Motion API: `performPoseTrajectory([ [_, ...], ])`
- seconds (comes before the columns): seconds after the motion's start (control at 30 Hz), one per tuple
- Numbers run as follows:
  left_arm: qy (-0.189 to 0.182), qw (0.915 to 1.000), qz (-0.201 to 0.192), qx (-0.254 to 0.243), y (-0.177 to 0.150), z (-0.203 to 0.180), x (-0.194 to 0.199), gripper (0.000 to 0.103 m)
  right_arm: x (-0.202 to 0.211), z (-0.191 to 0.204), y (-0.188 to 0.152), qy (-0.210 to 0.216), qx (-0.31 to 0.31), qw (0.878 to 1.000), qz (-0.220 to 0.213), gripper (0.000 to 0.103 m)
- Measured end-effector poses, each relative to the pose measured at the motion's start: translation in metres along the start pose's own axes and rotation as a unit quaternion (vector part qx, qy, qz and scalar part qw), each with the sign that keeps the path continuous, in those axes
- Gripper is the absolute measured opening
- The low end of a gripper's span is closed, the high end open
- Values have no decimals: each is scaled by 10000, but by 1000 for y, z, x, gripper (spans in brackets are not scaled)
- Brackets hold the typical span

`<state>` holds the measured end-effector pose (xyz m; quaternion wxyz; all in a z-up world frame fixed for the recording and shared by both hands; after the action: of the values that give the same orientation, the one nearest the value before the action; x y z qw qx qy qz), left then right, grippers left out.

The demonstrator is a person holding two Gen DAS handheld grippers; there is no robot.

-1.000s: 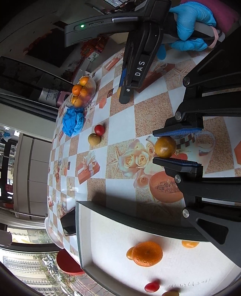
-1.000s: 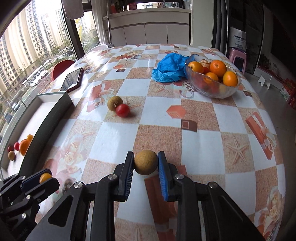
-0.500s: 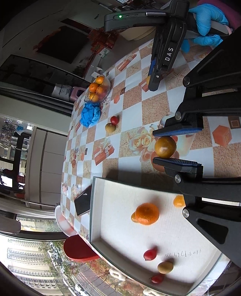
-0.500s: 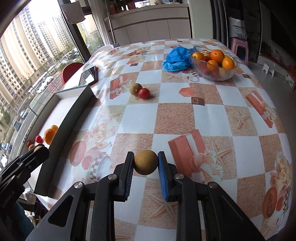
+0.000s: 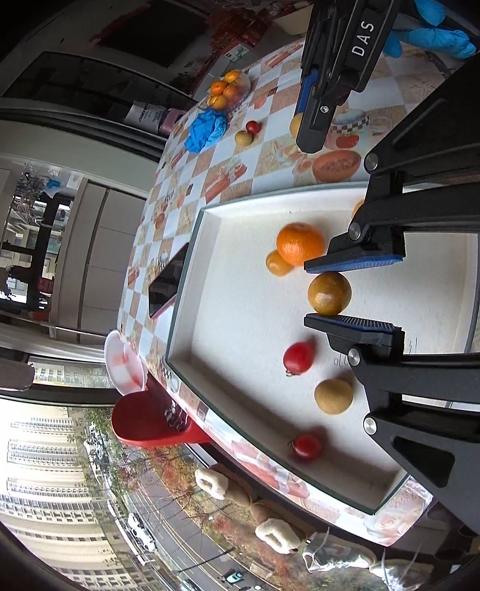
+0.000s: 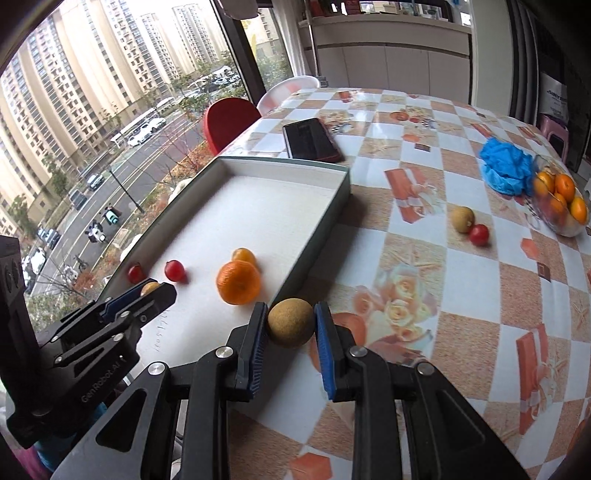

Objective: Organize fruits
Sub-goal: 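Carry the yellow tomato and brown fruit into the white tray with both grippers, then open the right gripper releasing the brown fruit while the left releases the tomato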

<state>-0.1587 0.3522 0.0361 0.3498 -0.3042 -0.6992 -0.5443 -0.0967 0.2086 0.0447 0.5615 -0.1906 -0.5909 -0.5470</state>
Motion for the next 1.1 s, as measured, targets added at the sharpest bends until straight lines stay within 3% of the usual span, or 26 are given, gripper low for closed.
performPoseTrajectory([
  [0.23, 51, 9994, 124, 304, -2, 26, -13, 23, -31, 44, 5, -25, 469, 9986, 249, 28],
  [0.47, 14, 9994, 202, 294, -6, 28, -22, 23, -39, 54, -1, -466, 958, 9939, 285, 28],
  [0.77, 38, 9992, 274, 278, -7, 30, -29, 23, -46, 55, 6, -442, 972, 9939, 291, 29],
  [0.8, 49, 9993, 266, 271, -7, 30, -29, 23, -45, 54, 7, -403, 946, 9942, 304, 32],
  [0.9, 177, 9993, 263, 192, -8, 27, -30, 24, -34, 51, 8, -366, 849, 9956, 129, 57],
  [0.93, 207, 9993, 261, 180, -8, 26, -29, 24, -27, 49, 9, -368, 823, 9959, -1, 76],
  [0.97, 228, 9992, 268, 174, -8, 26, -29, 24, -19, 46, 10, -342, 776, 9963, -136, 86],
  [1.03, 244, 9992, 303, 126, -7, 23, -30, 44, -3, 39, 11, -370, 661, 9963, -414, 92],
  [1.07, 261, 9991, 308, 135, -6, 22, -29, 80, 3, 35, 11, -401, 621, 9962, -468, 92],
  [1.1, 331, 9990, 213, 195, -6, 21, -25, 97, 9, 29, 11, -468, 574, 9960, -507, 93],
])
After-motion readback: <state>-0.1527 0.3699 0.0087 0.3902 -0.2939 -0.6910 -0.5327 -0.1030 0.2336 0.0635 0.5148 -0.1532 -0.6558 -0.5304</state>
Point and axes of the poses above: each gripper's, at about its wrist camera, not at the fingertips, and x roughly against the way its jaws point, z to its left, y to its top, the point moved 1 cm from there along -x, roughly the way its jaws point, and after that the axes turned 10 degrees about z, right-handed, at the moved point
